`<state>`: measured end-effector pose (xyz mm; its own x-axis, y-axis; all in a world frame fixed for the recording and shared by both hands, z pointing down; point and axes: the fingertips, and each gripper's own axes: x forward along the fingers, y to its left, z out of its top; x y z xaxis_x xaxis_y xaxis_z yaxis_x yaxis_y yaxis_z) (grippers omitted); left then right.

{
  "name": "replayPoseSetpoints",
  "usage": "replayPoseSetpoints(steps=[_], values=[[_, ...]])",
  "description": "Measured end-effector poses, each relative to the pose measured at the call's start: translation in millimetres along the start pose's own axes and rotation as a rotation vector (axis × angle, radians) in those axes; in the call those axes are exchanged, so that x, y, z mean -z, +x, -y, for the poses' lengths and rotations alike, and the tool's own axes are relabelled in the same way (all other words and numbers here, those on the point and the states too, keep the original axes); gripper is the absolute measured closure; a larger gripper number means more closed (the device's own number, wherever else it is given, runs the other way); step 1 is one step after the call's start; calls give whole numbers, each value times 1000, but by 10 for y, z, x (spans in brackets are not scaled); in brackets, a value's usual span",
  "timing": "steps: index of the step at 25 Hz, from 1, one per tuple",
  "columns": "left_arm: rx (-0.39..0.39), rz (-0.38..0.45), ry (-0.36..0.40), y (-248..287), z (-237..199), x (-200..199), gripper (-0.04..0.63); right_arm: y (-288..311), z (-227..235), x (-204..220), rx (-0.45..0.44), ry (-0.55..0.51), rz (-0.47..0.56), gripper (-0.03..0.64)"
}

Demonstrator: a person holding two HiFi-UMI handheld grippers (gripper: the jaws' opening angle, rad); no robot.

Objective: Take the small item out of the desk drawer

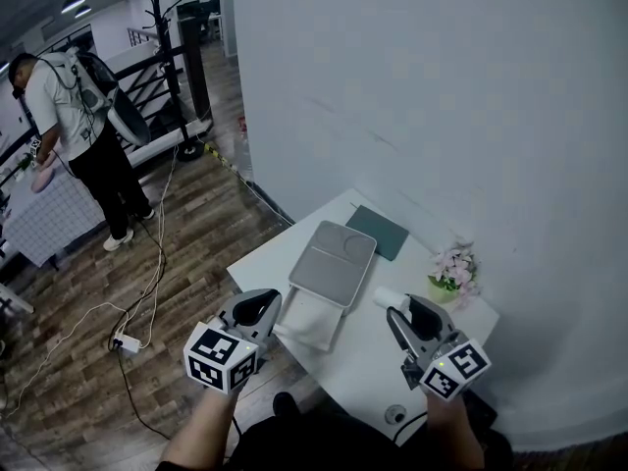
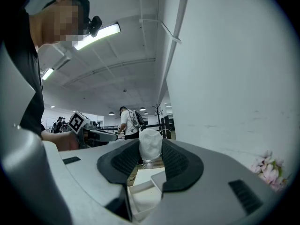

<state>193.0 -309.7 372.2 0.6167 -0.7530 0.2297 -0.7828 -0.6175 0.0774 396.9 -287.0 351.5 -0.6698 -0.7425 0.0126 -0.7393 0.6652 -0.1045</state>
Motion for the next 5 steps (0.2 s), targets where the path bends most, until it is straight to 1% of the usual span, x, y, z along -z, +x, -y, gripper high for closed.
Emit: replayPoseSetpoints(steps=[5], values=[[-3,1,0,29,-4,5,572,-2,37,16,0,7,2,471]])
